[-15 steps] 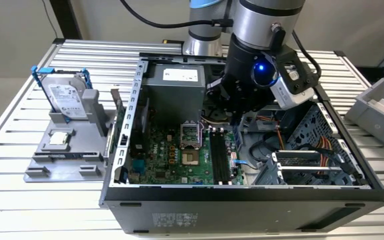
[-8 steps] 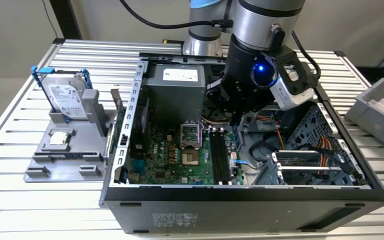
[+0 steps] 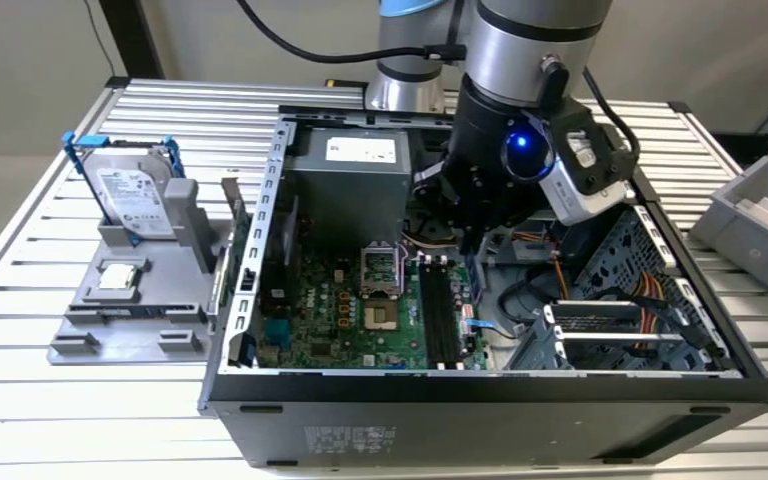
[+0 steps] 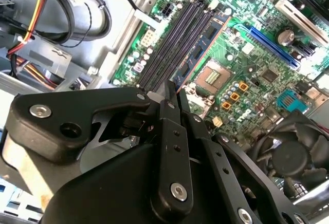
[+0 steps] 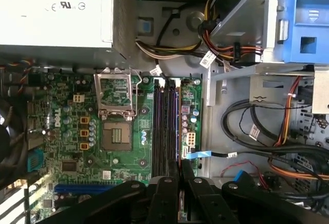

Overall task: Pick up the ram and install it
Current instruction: 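Insert the ram into the slot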

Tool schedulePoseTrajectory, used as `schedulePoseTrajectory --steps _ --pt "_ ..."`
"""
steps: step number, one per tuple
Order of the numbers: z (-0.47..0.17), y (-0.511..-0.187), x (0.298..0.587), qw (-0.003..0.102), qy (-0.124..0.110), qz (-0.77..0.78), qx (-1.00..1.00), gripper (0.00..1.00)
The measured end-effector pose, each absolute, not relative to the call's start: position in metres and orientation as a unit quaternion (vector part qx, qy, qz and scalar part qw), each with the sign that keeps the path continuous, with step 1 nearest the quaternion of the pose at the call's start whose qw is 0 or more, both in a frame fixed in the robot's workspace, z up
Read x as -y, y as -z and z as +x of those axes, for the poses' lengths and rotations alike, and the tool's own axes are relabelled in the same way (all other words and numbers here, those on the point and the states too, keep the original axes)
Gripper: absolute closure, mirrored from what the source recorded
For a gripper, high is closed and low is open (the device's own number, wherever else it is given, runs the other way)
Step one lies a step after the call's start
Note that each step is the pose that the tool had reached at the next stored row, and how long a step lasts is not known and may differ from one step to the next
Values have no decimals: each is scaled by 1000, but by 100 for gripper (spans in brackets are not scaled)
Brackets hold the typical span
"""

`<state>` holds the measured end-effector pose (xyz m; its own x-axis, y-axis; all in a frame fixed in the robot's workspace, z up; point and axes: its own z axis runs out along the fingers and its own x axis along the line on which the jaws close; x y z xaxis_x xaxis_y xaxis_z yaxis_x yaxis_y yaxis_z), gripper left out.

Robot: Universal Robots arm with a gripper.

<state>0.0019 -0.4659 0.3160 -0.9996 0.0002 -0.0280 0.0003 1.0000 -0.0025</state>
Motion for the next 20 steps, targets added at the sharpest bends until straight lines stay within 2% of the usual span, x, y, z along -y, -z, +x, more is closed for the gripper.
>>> schedulePoseTrajectory --steps 20 --pt "7 -289 466 14 3 0 -1000 100"
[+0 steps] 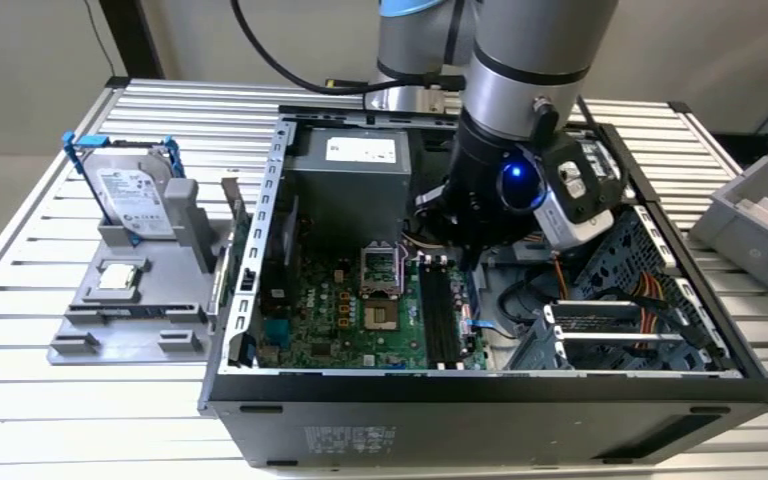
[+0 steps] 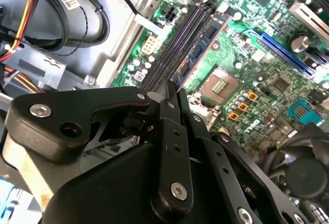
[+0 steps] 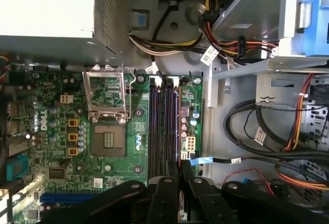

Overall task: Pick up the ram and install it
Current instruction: 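Insert the ram into the slot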

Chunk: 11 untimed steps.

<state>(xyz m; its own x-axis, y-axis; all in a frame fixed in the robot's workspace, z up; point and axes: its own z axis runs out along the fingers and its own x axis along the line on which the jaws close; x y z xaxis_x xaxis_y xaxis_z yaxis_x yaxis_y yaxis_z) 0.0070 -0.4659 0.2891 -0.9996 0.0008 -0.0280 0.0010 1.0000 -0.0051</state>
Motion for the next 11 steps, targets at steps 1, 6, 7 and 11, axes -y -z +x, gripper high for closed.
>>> schedulePoseTrajectory --steps 1,6,7,11 --pt "8 -287 466 14 3 0 -1000 100" --pt "9 -278 466 14 3 1 -1000 100" --pt "9 -276 466 14 3 0 -1000 100" --pt "10 -269 466 14 3 0 -1000 100"
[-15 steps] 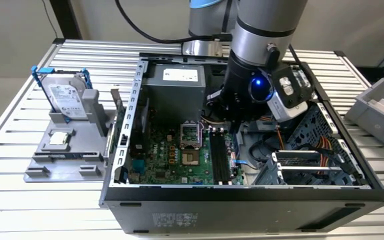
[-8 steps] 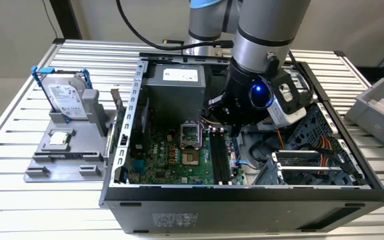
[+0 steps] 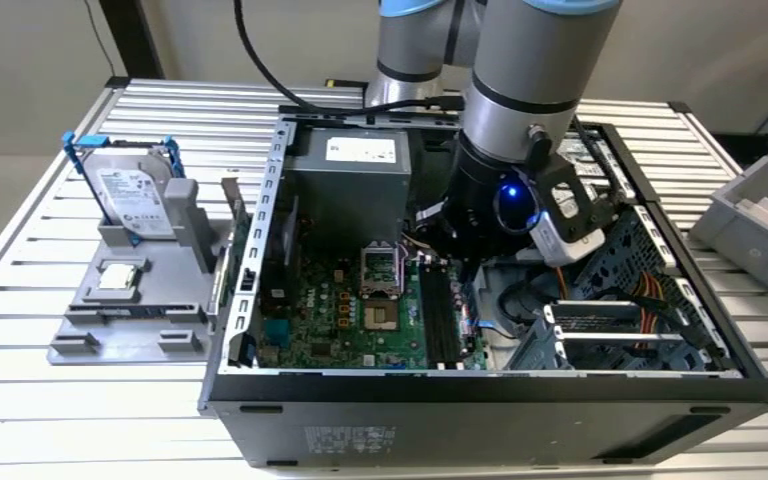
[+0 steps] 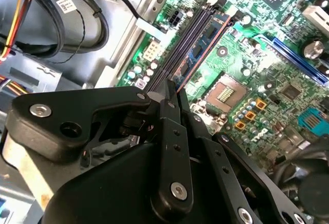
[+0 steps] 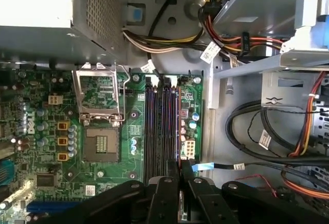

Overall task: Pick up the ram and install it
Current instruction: 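Insert the ram into the slot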

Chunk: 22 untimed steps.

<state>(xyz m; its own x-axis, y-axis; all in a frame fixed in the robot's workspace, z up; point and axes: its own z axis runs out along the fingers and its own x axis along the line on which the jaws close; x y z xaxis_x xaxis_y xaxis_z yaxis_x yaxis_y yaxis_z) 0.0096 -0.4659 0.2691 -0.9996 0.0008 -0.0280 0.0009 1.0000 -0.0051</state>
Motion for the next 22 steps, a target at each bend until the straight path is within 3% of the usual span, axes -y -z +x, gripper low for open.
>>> schedulePoseTrajectory --steps 22 --pt "10 -231 466 14 4 0 -1000 100"
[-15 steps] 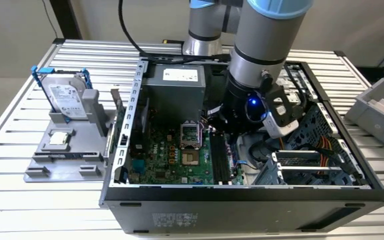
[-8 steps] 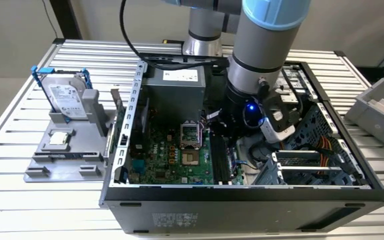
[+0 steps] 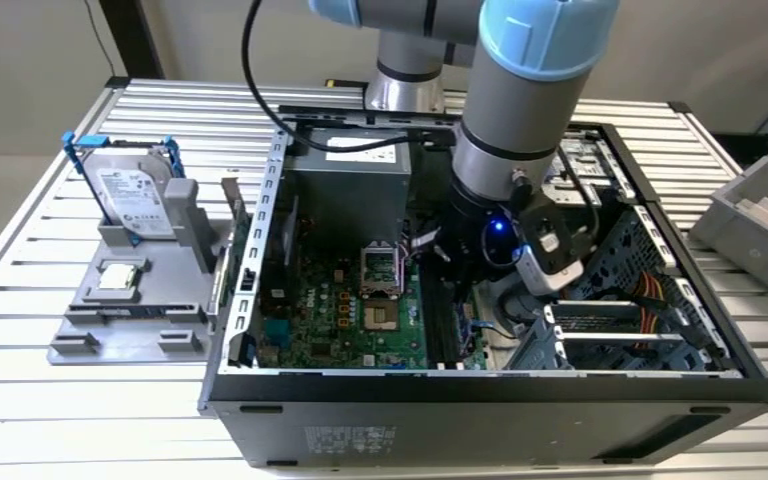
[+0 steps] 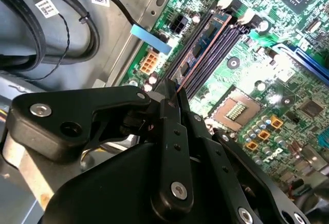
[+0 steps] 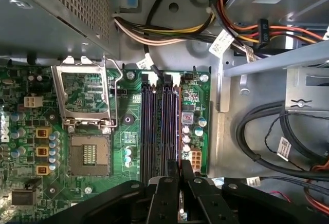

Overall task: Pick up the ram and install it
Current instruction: 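Insert the ram into the slot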

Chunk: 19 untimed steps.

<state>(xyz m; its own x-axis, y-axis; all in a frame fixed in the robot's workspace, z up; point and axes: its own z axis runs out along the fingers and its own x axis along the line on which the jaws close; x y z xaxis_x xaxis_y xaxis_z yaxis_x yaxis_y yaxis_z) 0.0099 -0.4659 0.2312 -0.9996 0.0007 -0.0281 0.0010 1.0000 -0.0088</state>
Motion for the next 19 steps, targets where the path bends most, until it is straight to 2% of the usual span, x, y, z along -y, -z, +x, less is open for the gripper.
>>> schedulePoseTrajectory --steps 19 --pt "11 -223 467 14 5 2 -1000 100"
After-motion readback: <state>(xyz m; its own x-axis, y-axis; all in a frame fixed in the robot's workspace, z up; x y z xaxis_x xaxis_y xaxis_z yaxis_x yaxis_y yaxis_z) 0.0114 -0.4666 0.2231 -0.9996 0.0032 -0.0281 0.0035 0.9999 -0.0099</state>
